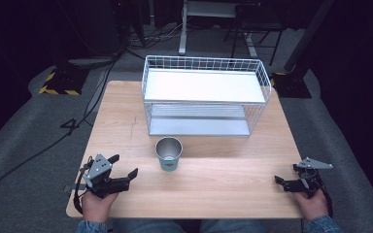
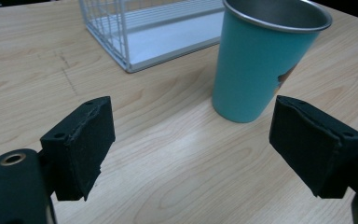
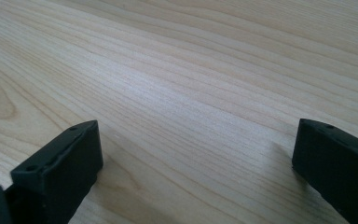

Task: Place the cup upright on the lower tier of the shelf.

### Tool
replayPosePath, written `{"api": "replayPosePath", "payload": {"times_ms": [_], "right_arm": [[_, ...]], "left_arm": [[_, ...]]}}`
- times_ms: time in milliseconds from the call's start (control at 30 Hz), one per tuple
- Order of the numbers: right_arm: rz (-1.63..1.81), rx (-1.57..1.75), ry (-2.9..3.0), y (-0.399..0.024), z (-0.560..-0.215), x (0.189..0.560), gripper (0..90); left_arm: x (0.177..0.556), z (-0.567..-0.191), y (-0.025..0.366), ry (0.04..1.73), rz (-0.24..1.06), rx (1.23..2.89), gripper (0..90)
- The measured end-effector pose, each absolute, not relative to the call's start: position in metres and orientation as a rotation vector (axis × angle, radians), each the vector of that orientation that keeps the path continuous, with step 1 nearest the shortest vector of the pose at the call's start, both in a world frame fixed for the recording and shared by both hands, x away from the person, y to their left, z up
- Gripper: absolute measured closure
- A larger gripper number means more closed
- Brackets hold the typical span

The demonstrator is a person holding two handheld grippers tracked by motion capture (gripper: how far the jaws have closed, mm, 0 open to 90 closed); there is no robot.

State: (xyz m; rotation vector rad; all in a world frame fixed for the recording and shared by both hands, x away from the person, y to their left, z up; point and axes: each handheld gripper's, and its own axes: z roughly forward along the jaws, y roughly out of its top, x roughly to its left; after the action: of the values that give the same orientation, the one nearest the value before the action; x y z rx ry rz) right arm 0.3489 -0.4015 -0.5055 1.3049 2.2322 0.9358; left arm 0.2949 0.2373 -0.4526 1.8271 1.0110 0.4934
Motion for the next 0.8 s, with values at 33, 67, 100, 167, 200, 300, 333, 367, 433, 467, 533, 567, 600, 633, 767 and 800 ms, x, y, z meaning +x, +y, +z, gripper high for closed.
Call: {"api": "replayPosePath", "payload": {"times_ms": [33, 67, 100, 167, 200, 300, 333, 367, 433, 467, 533, 567, 600, 633, 767, 800], "right_arm": [[0.936, 1.305, 2.232, -0.401, -0.505, 0.349, 1.7], [0.937, 1.305, 2.233, -0.401, -0.505, 0.349, 1.7], [0.937, 1.305, 2.233, -0.401, -0.505, 0.349, 1.7], [0.936, 1.304, 2.232, -0.401, -0.506, 0.349, 1.7], [0.938, 1.304, 2.233, -0.401, -0.506, 0.349, 1.7], [0.938, 1.304, 2.233, -0.402, -0.506, 0.349, 1.7], [0.938, 1.304, 2.233, -0.402, -0.506, 0.349, 1.7], [0.938, 1.304, 2.233, -0.402, -0.506, 0.349, 1.7], [0.938, 1.304, 2.233, -0.401, -0.506, 0.349, 1.7], [0.938, 1.304, 2.233, -0.402, -0.506, 0.349, 1.7], [0.938, 1.304, 2.233, -0.402, -0.506, 0.349, 1.7], [0.938, 1.304, 2.233, -0.402, -0.506, 0.349, 1.7], [0.936, 1.304, 2.232, -0.401, -0.506, 0.349, 1.7], [0.936, 1.304, 2.232, -0.401, -0.506, 0.349, 1.7], [0.936, 1.304, 2.232, -0.401, -0.506, 0.349, 1.7], [0.936, 1.305, 2.232, -0.401, -0.506, 0.349, 1.7]], "left_arm": [[0.296, -0.452, 0.235, 0.999, 0.495, 1.834, 14.8], [0.296, -0.452, 0.233, 0.998, 0.491, 1.833, 14.9], [0.297, -0.451, 0.231, 0.99, 0.491, 1.833, 14.9], [0.298, -0.451, 0.227, 0.978, 0.473, 1.826, 14.9], [0.3, -0.451, 0.226, 0.971, 0.472, 1.828, 14.9], [0.303, -0.451, 0.22, 0.959, 0.461, 1.833, 14.8], [0.304, -0.451, 0.218, 0.954, 0.458, 1.832, 14.8], [0.305, -0.451, 0.217, 0.95, 0.452, 1.834, 14.7], [0.307, -0.452, 0.212, 0.934, 0.439, 1.835, 14.6], [0.308, -0.452, 0.21, 0.922, 0.439, 1.834, 14.4], [0.309, -0.452, 0.205, 0.911, 0.43, 1.824, 14.2], [0.31, -0.451, 0.203, 0.898, 0.428, 1.824, 14.0], [0.311, -0.451, 0.201, 0.89, 0.424, 1.823, 13.9], [0.312, -0.451, 0.198, 0.885, 0.421, 1.818, 13.9], [0.316, -0.452, 0.188, 0.862, 0.407, 1.824, 13.6], [0.318, -0.453, 0.185, 0.86, 0.401, 1.826, 13.6]]}}
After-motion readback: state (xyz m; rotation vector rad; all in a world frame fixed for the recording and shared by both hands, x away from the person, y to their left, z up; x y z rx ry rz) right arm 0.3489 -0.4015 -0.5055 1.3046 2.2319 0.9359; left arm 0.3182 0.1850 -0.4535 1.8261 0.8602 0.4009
